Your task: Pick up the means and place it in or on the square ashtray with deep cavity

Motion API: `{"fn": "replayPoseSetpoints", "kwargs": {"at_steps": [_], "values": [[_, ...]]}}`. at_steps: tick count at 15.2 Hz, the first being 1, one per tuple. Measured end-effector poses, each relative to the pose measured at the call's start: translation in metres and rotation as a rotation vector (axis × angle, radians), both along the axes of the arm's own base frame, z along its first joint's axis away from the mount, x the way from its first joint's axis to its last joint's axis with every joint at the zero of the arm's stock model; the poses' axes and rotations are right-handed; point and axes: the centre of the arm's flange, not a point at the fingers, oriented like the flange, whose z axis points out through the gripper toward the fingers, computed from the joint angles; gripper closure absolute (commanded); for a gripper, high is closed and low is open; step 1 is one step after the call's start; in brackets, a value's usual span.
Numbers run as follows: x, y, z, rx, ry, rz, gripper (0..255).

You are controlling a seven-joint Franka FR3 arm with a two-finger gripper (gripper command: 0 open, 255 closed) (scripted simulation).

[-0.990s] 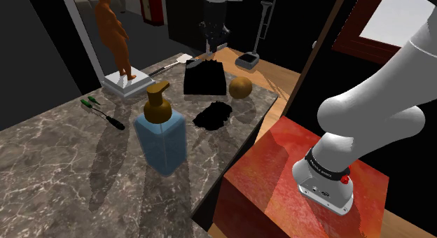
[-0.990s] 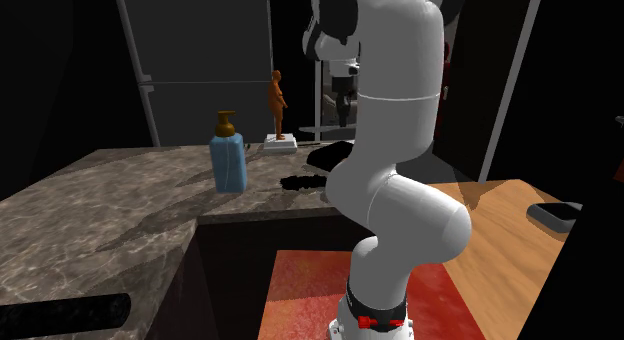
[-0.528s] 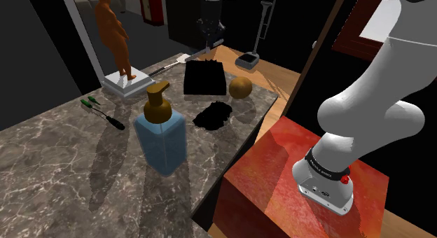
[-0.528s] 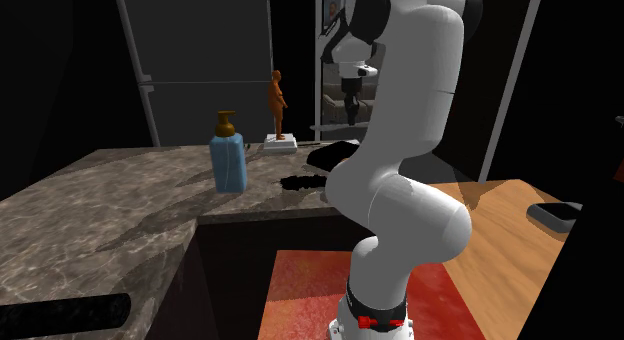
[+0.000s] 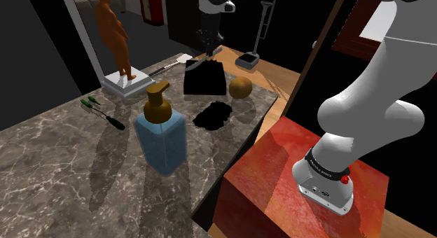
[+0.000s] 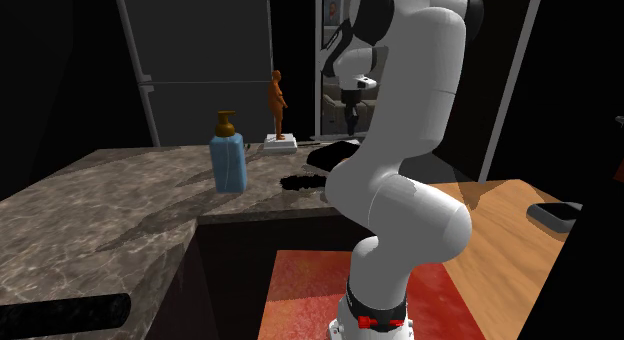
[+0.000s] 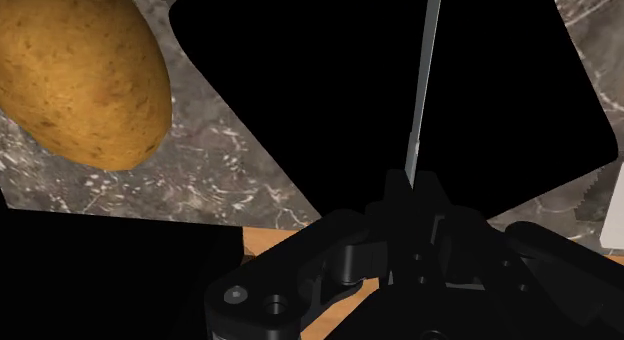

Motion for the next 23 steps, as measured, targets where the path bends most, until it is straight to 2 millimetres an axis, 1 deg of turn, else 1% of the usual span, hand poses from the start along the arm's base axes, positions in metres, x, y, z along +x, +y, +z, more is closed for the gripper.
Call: {"fn": "replayPoseSetpoints", "kwargs": {"at_steps": [7,13,14,20,22,23], "values": [[-0.001,0.0,-0.037,0.0,0.0,0.0,255],[-0.001,0.0,-0.041,0.0,0.0,0.0,255],[-0.001,0.0,-0.041,0.0,0.0,0.0,0],[-0.001,0.0,-0.041,0.0,0.0,0.0,0],[-0.001,0.002,-0.025,0.0,-0.001,0.0,0],[-0.001,0.002,-0.011,0.0,-0.001,0.0,0]]}}
